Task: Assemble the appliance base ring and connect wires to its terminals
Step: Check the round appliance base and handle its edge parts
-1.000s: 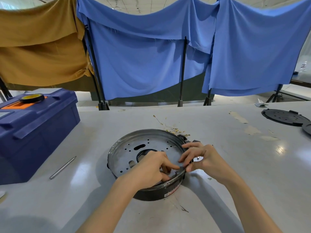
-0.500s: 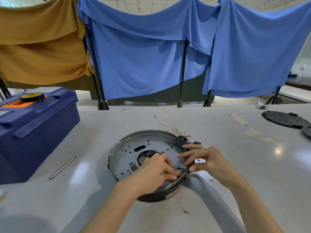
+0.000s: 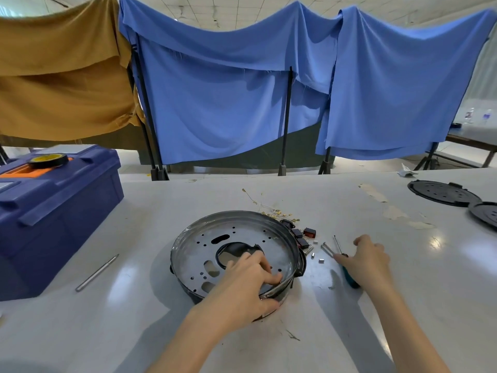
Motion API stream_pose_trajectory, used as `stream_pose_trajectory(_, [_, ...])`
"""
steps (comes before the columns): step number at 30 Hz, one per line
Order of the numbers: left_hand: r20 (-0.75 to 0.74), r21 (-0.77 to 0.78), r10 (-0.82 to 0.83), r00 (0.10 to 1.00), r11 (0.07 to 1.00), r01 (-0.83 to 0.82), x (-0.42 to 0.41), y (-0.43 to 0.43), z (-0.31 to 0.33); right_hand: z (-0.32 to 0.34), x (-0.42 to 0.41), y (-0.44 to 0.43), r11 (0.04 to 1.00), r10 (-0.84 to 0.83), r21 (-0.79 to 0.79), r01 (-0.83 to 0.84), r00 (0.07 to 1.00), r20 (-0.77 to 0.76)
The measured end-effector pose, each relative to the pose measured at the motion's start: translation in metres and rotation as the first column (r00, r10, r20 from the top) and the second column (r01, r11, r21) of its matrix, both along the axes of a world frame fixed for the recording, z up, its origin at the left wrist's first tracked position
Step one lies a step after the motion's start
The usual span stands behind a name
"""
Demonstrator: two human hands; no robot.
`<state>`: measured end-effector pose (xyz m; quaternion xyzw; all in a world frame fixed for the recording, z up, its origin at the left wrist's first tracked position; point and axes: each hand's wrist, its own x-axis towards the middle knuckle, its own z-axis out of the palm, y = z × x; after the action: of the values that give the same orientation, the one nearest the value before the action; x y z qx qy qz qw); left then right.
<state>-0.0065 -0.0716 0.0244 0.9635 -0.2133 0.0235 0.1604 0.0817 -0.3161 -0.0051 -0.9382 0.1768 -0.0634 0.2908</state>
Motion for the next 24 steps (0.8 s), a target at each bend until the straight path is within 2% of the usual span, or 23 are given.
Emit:
stream_pose_trajectory(3, [0.002,0.032,0.013,1.0,0.999,-0.013,0.0,-0.001,-0.001,-0.005,-0.001,0.002,1.0,-0.025,0.008,0.025,1.0,-0.011])
stream_pose_trajectory(9, [0.029,0.004,0.019,0.999,1.0,-0.019,0.0,-0.002,-0.006,-0.007,-0.002,-0.001,0.997,-0.067,0.042,0.064,0.994,0.084])
stream_pose_trajectory(13, [0.031,0.016,0.019,0.999,1.0,-0.019,0.0,-0.002,-0.005,-0.005,0.001,-0.007,0.985,-0.104,0.158,0.076,0.978,0.178])
stream_pose_trajectory(15, [0.028,0.011,0.024,0.999,1.0,-0.024,-0.001,-0.002,-0.004,0.001,0.001,-0.004,0.943,-0.11,0.332,0.033,0.97,0.217])
stream_pose_trajectory(17, [0.02,0.0,0.033,0.999,0.999,-0.033,-0.002,-0.002,-0.002,0.009,-0.006,0.003,0.845,-0.079,0.533,-0.044,0.976,0.205])
stream_pose_trajectory(18, [0.017,0.0,0.038,0.999,0.999,-0.038,-0.002,-0.002,-0.001,0.011,-0.009,0.006,0.809,-0.049,0.583,-0.078,0.979,0.198])
stream_pose_trajectory(24, [0.002,0.015,0.05,0.999,0.999,-0.05,-0.003,-0.004,-0.001,0.009,-0.028,0.03,0.709,0.138,0.674,-0.206,0.978,0.154])
